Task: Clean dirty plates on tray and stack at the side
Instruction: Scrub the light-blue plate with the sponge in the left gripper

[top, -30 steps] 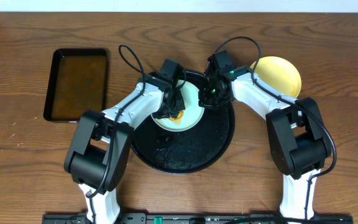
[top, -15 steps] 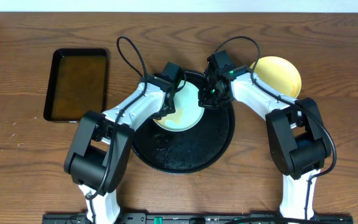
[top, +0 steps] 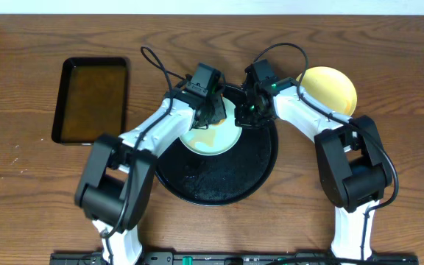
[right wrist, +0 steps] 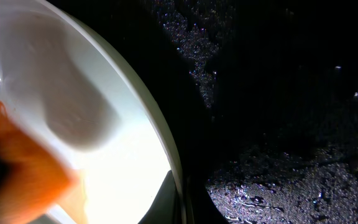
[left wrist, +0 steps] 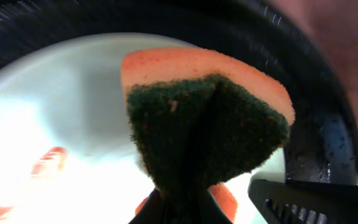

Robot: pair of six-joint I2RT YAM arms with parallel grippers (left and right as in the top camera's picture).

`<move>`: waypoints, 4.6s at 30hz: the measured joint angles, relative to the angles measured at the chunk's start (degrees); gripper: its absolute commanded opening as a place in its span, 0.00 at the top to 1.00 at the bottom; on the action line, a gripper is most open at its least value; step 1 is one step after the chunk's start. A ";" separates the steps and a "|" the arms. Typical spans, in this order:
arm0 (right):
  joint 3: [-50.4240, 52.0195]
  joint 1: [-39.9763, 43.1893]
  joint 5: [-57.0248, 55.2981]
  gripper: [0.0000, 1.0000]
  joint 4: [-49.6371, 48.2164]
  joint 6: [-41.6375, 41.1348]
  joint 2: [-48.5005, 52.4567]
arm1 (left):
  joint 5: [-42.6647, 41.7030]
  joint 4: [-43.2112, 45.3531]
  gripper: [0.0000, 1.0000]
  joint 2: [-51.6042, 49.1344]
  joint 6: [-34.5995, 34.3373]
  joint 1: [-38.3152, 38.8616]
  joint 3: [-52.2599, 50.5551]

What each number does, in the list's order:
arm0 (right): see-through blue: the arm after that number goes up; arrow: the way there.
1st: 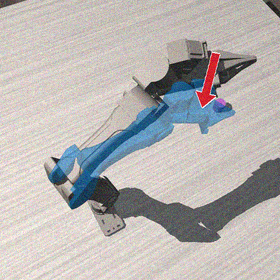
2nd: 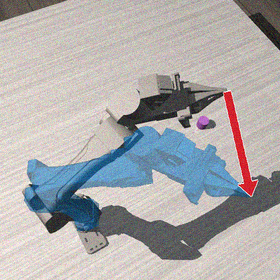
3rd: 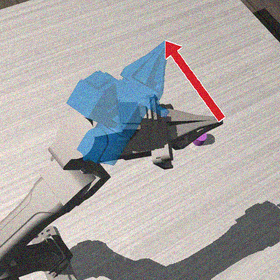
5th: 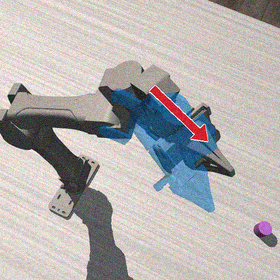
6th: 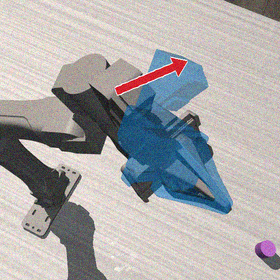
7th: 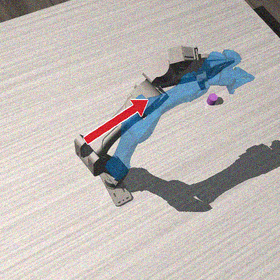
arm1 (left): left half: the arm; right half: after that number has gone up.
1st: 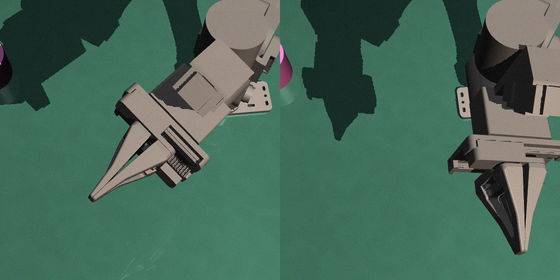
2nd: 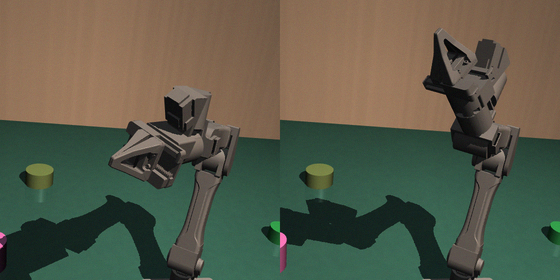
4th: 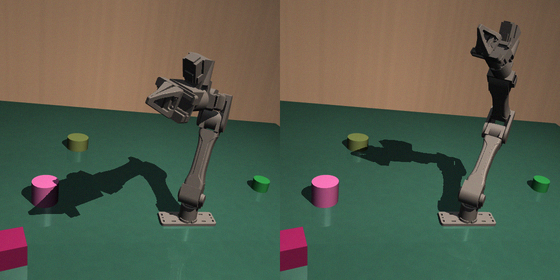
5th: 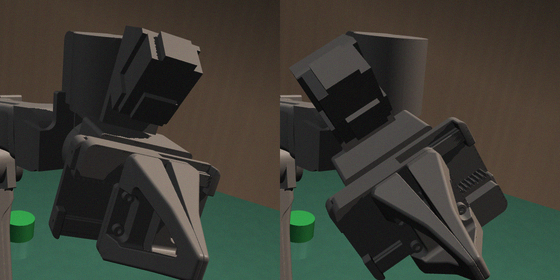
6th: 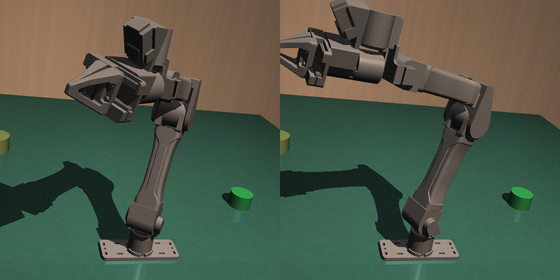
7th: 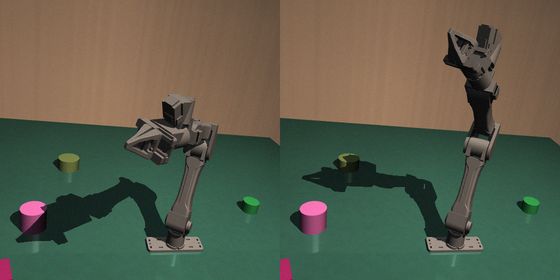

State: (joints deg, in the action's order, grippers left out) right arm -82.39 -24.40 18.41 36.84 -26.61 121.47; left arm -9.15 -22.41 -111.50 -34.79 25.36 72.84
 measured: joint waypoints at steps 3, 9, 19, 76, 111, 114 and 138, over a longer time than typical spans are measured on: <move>-0.02 -0.04 -0.11 0.99 0.00 0.00 0.00 | -1.25 0.39 0.92 -2.93 -0.28 -0.15 0.00; -0.02 -0.04 -0.17 0.99 0.07 0.00 -0.02 | -1.42 -0.28 0.92 -3.21 0.22 -0.61 0.31; -0.07 -0.04 -0.20 0.99 0.13 -0.02 0.00 | 8.41 -11.78 0.92 -2.80 1.49 -3.91 2.14; -0.07 -1.22 0.72 0.99 0.46 -0.13 0.02 | 13.33 -20.17 0.92 4.50 -1.22 -6.32 1.46; -0.07 -1.18 0.90 0.99 0.63 -0.15 0.02 | 9.16 -9.03 0.93 -0.81 8.90 -8.48 -0.20; -0.07 -1.18 0.92 0.99 0.61 -0.17 0.02 | 9.53 -8.15 0.93 -0.90 10.29 -8.50 -0.20; -0.07 -1.11 0.74 0.99 0.68 -0.35 0.02 | -2.58 -7.76 0.92 6.49 6.84 -8.57 -0.44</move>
State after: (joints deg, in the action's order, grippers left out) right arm -82.46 -25.52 19.16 37.52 -26.96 121.49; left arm -11.73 -30.17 -105.01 -27.94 16.80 72.40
